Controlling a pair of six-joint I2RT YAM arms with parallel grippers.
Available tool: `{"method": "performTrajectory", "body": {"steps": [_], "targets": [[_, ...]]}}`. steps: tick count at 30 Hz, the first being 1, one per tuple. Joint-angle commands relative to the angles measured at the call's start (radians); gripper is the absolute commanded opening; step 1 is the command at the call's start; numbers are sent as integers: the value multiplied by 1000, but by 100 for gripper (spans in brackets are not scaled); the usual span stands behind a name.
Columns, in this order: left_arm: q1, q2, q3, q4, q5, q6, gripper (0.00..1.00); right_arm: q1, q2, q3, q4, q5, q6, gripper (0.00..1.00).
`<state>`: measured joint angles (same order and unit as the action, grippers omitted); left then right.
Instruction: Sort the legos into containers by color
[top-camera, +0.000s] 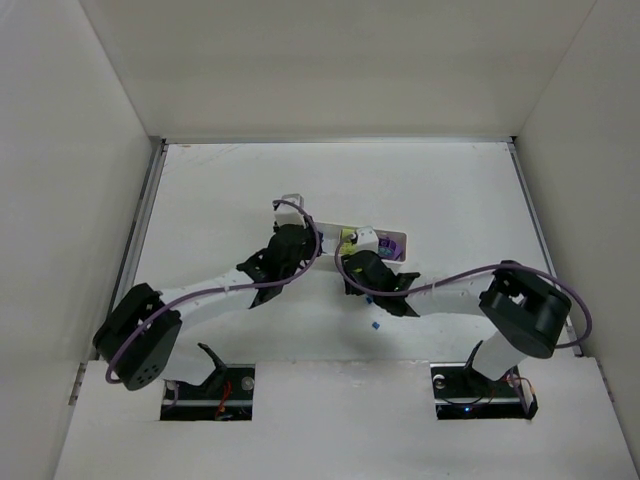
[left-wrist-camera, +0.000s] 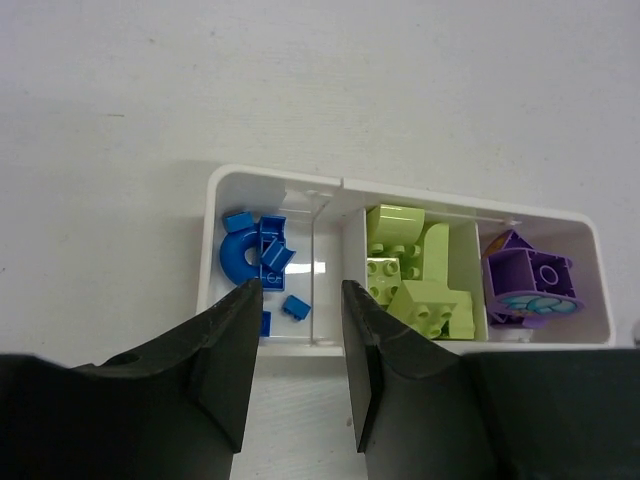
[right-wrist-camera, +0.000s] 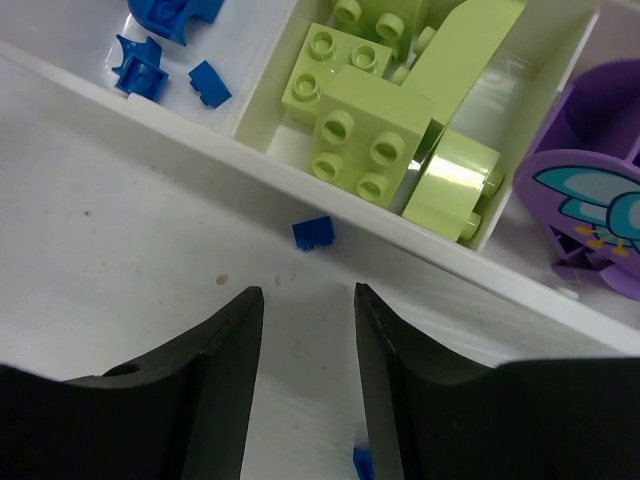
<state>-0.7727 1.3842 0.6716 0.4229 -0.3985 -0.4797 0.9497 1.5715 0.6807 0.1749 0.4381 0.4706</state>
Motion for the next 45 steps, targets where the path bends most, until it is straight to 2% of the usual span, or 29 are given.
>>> {"method": "performTrajectory", "body": {"steps": [1, 9, 21, 28, 32, 41, 45], "targets": [[-10, -88, -47, 30, -19, 0, 35, 5, 34, 40, 51, 37, -17, 48], [-26, -169, -104, 40, -16, 3, 35, 7, 122, 74, 63, 123, -27, 46], [-20, -178, -124, 53, -11, 3, 35, 5, 166, 72, 133, 85, -30, 38], [-18, -172, -130, 59, -13, 0, 35, -12, 168, 68, 149, 50, -26, 29], [-17, -166, -132, 59, -13, 0, 35, -10, 141, 59, 140, 51, -21, 25], [28, -195, -158, 60, -17, 9, 35, 31, -106, 69, 40, 36, -7, 24], [71, -231, -187, 60, -16, -5, 35, 13, -59, 173, 51, -28, -32, 24]]}}
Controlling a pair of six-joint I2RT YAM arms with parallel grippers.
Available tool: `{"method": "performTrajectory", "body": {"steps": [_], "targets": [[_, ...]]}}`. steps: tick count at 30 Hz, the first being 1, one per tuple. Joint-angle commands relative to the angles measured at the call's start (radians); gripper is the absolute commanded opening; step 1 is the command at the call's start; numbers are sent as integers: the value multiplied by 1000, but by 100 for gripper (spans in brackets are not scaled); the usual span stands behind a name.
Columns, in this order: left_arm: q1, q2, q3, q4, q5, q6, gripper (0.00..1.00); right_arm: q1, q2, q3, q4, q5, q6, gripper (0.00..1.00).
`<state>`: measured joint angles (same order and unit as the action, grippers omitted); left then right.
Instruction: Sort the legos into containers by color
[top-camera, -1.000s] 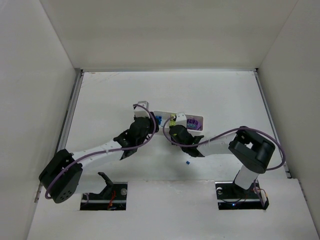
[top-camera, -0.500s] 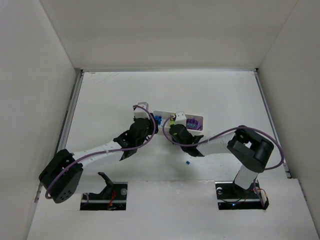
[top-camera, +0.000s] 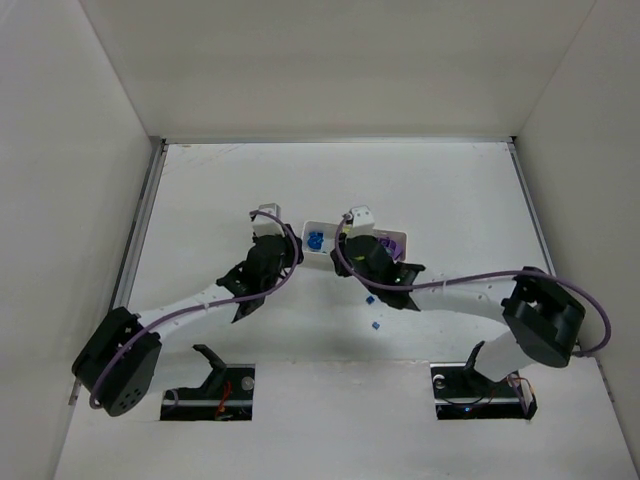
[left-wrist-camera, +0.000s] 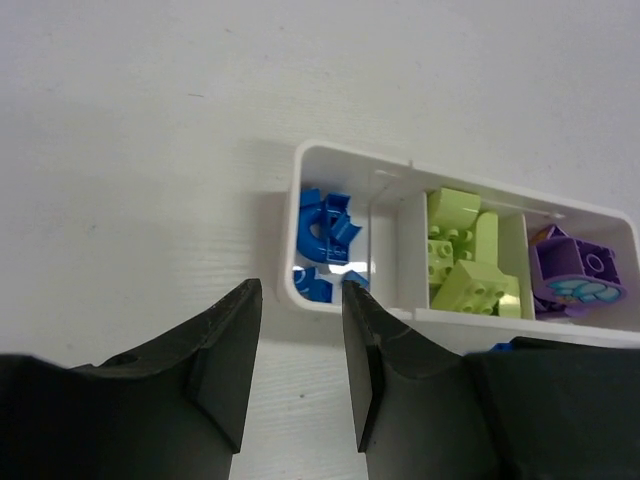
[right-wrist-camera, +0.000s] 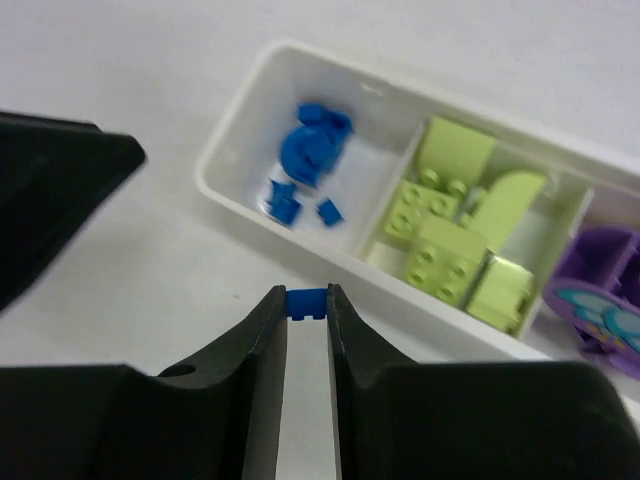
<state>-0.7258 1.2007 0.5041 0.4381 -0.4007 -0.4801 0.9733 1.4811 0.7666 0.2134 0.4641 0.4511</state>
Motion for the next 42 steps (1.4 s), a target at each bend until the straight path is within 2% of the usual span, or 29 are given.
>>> {"method": "performTrajectory", "body": {"steps": [1, 6, 8, 11, 15, 17, 21, 23, 26, 29, 33, 35, 37, 42], "targets": [[29, -52, -24, 45, -15, -9, 35, -29, 77, 130, 20, -73, -28, 25], [33, -50, -38, 59, -12, -9, 36, -74, 240, 292, 26, -85, -66, 26], [33, -50, -39, 62, -10, -8, 36, -81, 264, 325, 27, -71, -68, 32], [24, -46, -39, 71, -10, -3, 36, -89, 262, 341, 26, -47, -61, 42], [10, -35, -33, 73, -9, -2, 36, -92, 210, 303, 24, -27, -48, 48], [-4, -27, -30, 74, -9, -2, 36, -88, 162, 255, 26, -15, -35, 48], [-66, -10, 3, 65, 23, 12, 36, -55, -11, 67, 17, 79, 33, 35], [-118, 13, 39, 50, 63, 24, 36, -28, -117, -50, -9, 151, 115, 29], [-232, 57, 94, -2, 89, 41, 36, -5, -304, -212, -136, 240, 277, 25], [-336, 94, 109, -24, 74, 47, 35, -6, -476, -314, -294, 252, 429, 26], [-470, 184, 131, -12, 54, 81, 38, -31, -611, -392, -380, 234, 491, 34], [-511, 253, 160, -12, 49, 106, 40, -29, -643, -400, -407, 222, 497, 42], [-534, 325, 194, -10, 37, 127, 42, -29, -657, -391, -445, 220, 497, 43], [-554, 448, 266, -24, -15, 166, 43, -20, -665, -372, -486, 194, 508, 43]]}}
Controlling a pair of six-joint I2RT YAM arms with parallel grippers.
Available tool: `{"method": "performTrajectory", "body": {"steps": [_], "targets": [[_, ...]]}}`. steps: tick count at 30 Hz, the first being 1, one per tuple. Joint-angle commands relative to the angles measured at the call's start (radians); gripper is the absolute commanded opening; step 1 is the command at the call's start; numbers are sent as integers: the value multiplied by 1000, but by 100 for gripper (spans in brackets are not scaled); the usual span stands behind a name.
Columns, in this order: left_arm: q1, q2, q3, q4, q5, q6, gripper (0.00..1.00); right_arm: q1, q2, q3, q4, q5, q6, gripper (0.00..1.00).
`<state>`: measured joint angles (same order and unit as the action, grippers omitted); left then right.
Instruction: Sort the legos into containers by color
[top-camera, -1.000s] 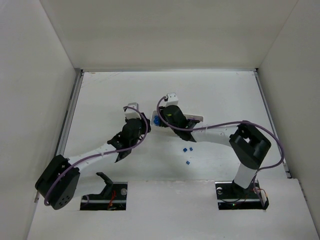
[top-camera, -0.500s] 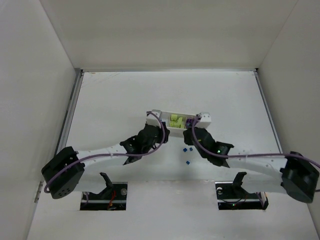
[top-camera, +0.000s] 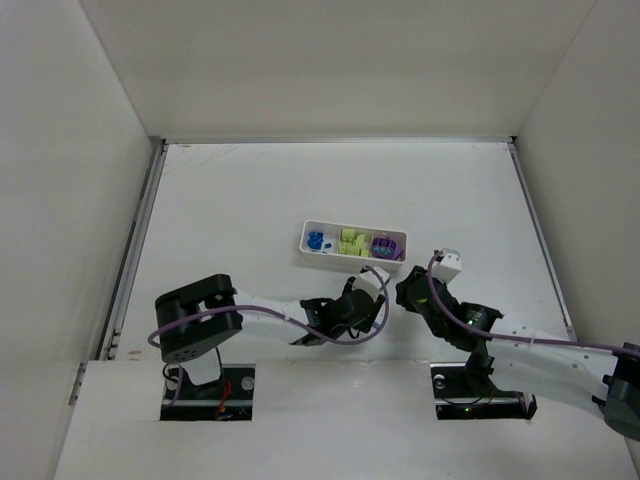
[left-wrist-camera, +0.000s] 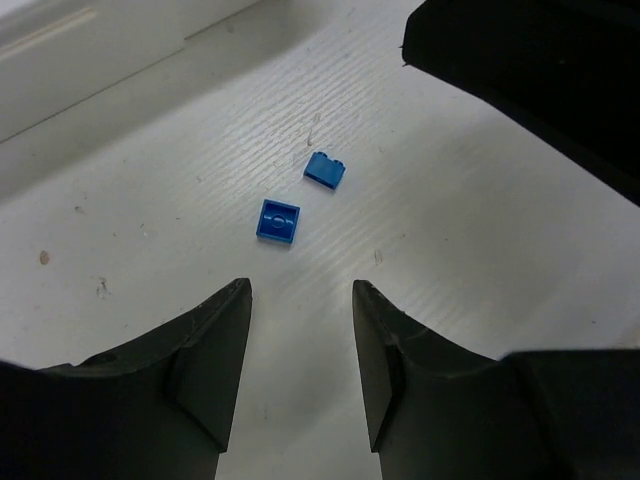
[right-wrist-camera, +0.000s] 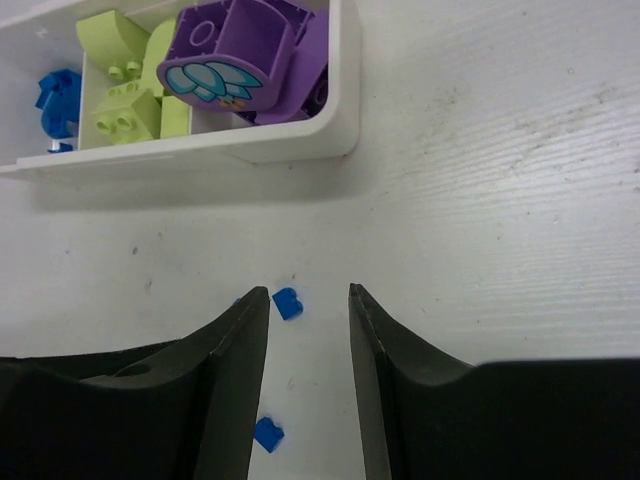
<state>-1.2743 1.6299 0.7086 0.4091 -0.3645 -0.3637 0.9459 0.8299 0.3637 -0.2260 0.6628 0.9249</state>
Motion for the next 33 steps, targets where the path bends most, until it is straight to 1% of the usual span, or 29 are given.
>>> {"method": "performTrajectory", "body": {"steps": [1, 7, 13, 22, 25, 28, 30, 33], "targets": [[-7, 33, 72, -3, -57, 51, 43, 20, -15, 32, -49, -9, 34, 42], [2, 74, 101, -15, -102, 46, 43, 104, -25, 27, -64, -20, 81, 42], [36, 139, 135, -21, -70, 55, 42, 155, 8, 32, -101, -11, 137, 43], [83, 166, 141, -7, -30, 40, 32, 181, 6, 37, -156, -5, 181, 39], [86, 169, 143, -6, -1, 40, 24, 190, 26, 38, -159, -12, 184, 39], [85, 154, 131, -13, 1, 29, 19, 210, 37, 49, -168, -20, 183, 42], [92, 119, 102, -12, -5, 13, 17, 225, 57, 61, -171, -41, 172, 47], [125, 44, 48, -6, -1, -21, 15, 260, 130, 98, -168, -77, 144, 50]]}}
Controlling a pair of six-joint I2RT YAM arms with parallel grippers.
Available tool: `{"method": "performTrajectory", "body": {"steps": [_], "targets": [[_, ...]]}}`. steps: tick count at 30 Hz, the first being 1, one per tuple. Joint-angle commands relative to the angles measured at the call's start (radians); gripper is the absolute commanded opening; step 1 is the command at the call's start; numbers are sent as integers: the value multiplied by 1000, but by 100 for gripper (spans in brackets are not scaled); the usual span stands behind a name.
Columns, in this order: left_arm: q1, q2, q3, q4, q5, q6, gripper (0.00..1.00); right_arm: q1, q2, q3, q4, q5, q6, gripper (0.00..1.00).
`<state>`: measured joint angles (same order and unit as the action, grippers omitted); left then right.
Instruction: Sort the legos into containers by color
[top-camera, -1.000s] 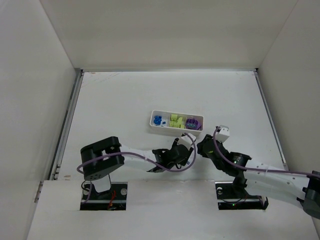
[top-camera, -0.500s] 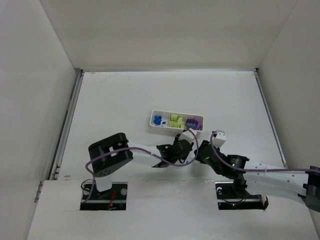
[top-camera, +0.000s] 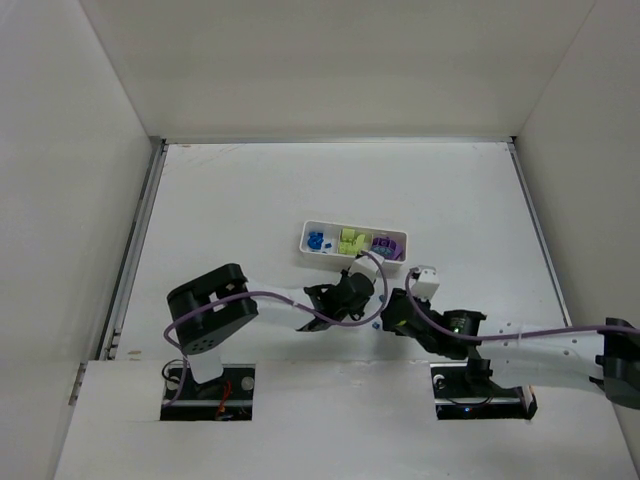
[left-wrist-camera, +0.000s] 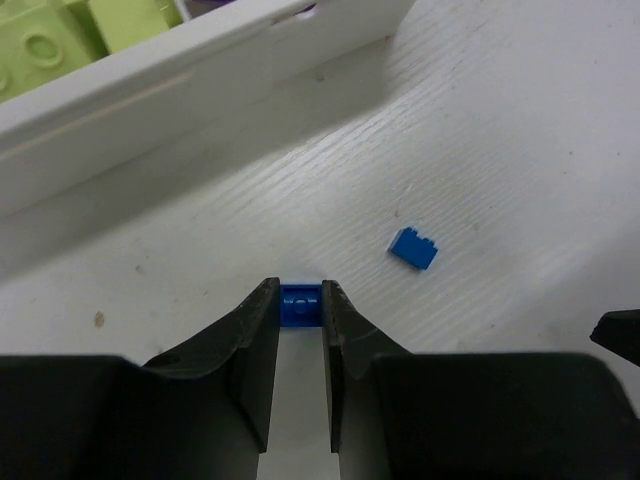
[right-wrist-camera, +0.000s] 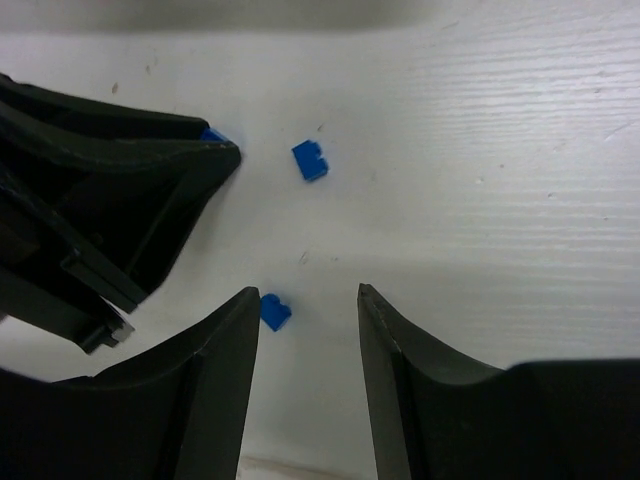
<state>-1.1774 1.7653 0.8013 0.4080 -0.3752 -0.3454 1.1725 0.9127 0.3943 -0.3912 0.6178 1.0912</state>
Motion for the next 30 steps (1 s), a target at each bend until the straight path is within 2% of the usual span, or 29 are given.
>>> {"method": "performTrajectory", "body": {"steps": [1, 9, 16, 22, 30], "targets": [[38, -122, -62, -5, 10, -49, 15, 51, 75, 80, 0, -32, -25, 50], [100, -381, -183, -18, -11, -79, 15, 89, 247, 136, 41, -26, -43, 50], [233, -556, -223, -77, -14, -113, 16, 88, 337, 169, 52, -30, -47, 47], [311, -578, -209, -87, -7, -121, 16, 89, 405, 196, 51, -30, -47, 39], [356, -498, -148, -84, 10, -122, 18, 89, 431, 207, 29, -21, -39, 25]]}}
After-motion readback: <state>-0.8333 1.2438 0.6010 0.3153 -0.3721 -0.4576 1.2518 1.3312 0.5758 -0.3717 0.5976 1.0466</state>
